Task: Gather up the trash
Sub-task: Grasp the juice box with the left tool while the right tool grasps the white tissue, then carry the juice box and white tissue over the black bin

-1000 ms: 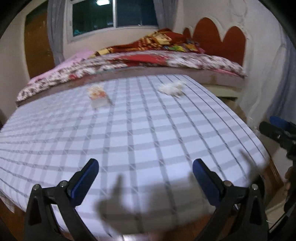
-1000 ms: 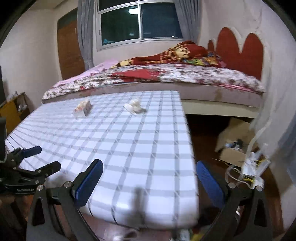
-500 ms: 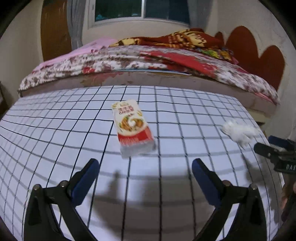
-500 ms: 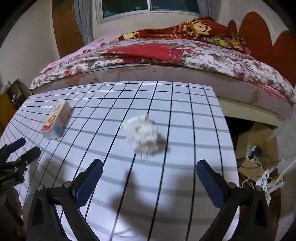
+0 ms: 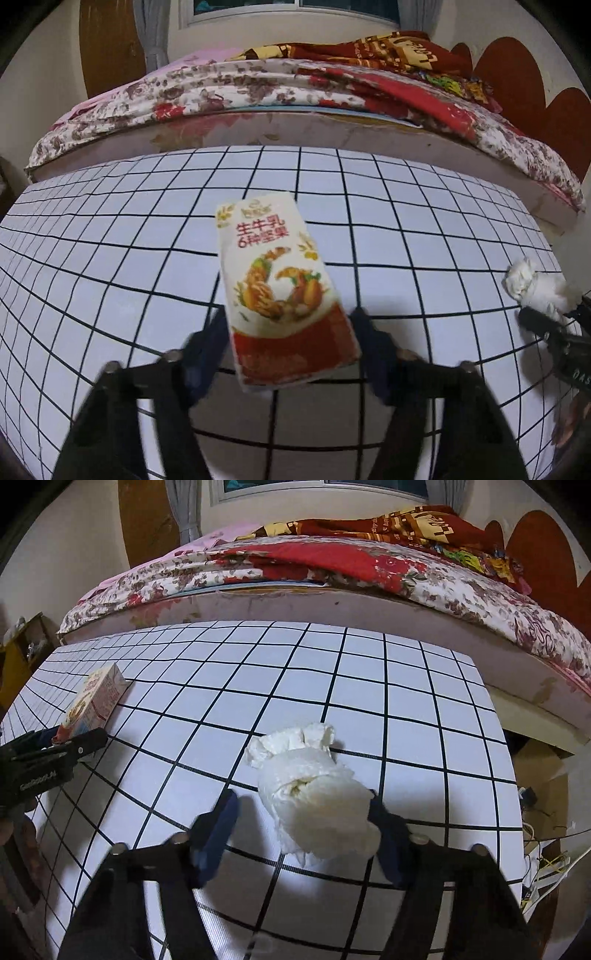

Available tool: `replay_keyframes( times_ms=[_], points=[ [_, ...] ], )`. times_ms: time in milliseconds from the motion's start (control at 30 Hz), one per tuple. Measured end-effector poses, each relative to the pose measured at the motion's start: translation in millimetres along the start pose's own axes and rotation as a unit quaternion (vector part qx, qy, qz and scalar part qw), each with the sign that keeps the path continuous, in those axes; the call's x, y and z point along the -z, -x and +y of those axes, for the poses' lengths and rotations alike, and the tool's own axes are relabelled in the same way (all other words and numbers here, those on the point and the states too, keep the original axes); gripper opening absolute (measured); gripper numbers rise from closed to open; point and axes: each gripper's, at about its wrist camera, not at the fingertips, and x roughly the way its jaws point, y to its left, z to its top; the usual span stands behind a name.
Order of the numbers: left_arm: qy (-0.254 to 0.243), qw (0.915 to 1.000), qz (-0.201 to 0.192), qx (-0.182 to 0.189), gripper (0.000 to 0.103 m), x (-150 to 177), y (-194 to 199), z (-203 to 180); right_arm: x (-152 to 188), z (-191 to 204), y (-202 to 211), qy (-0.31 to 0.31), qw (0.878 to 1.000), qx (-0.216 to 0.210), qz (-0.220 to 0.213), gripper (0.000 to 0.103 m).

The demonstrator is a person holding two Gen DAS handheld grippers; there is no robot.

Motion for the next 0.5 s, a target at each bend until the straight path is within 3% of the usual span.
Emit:
replay_keyframes(
  times_ms=[33,67,500],
  points=[
    [0.002,0.9999,-0.003,0.011,0.058,1.1,2.0,2.7,-0.2,-0.2,0.9,0.000,1.000,-0.001,0.000,0.046],
    [0.001,0.9998,-0.008,0.019,0.055,2.4,5.0,5.1,0.0,-0.7,2.0,-0.001,1.000,-0.005,0.001,0.044],
    [-0.033,0.9954,-0.068,0.059,0.052,44.2,84.0,-1.6,31.4,7.5,72.7,0.000,0.998,-0.018,-0.056,0.040]
  ],
)
